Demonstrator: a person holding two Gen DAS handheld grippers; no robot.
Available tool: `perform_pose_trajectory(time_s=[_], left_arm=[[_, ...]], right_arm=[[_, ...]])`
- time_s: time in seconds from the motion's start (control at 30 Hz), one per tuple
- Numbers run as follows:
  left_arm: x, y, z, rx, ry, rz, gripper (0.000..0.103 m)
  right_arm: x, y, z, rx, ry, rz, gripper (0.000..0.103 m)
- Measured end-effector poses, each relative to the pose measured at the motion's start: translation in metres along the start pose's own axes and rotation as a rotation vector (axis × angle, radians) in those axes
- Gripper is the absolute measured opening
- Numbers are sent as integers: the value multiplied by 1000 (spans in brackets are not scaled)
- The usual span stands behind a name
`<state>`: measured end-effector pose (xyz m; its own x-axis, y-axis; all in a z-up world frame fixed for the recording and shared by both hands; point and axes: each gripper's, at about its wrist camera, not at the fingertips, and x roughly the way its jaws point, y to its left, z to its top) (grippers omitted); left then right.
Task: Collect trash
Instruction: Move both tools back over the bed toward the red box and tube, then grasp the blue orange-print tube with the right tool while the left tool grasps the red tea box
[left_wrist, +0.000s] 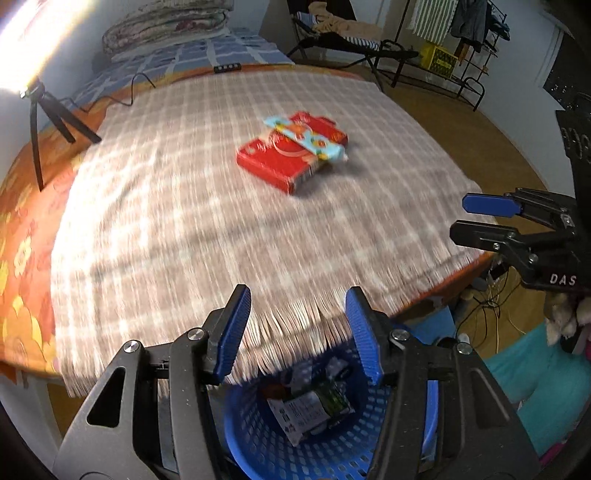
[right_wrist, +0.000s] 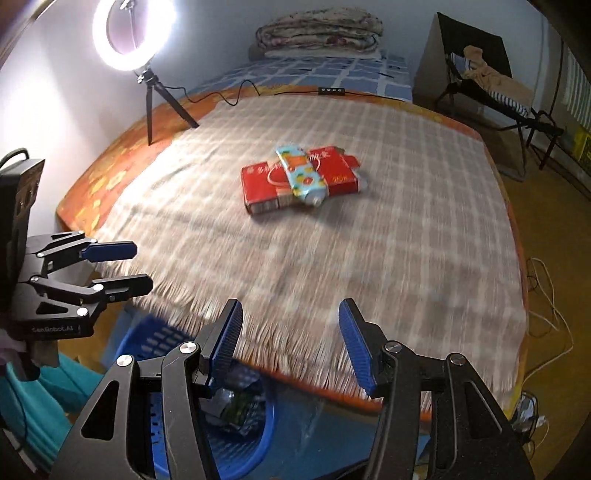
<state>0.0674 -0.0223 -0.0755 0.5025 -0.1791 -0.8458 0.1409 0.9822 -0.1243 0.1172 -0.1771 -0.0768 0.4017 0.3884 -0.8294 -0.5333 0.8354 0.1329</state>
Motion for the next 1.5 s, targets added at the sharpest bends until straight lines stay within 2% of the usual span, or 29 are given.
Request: perform_pose_trajectory(time_s=[0.37,0.7,0.9,1.07,1.13,1.2,1.5], left_arm=[[4,21,30,-19,-22,-16,55],[14,43,50,-63,-26,-27,55],[21,51,57,-69,-18,-30,55],[25,59,66,-101,-22,-45,55],[27,61,70,-109,-23,-46,55],[29,62,74,-117,-24,-51,55],[46,43,101,-41,-26,-88,55]], right_arm=[[46,-10,71,21,-4,17,53],[107,-13,117,17,49,2,53],[136,-9,126,-19,83,-30,53],[143,-9,125,-34,90,-69,51],[142,-12,124,-22,90,-70,45],[140,-19,124,4,90,-70,35],[131,-57,110,114,106,-48,34]])
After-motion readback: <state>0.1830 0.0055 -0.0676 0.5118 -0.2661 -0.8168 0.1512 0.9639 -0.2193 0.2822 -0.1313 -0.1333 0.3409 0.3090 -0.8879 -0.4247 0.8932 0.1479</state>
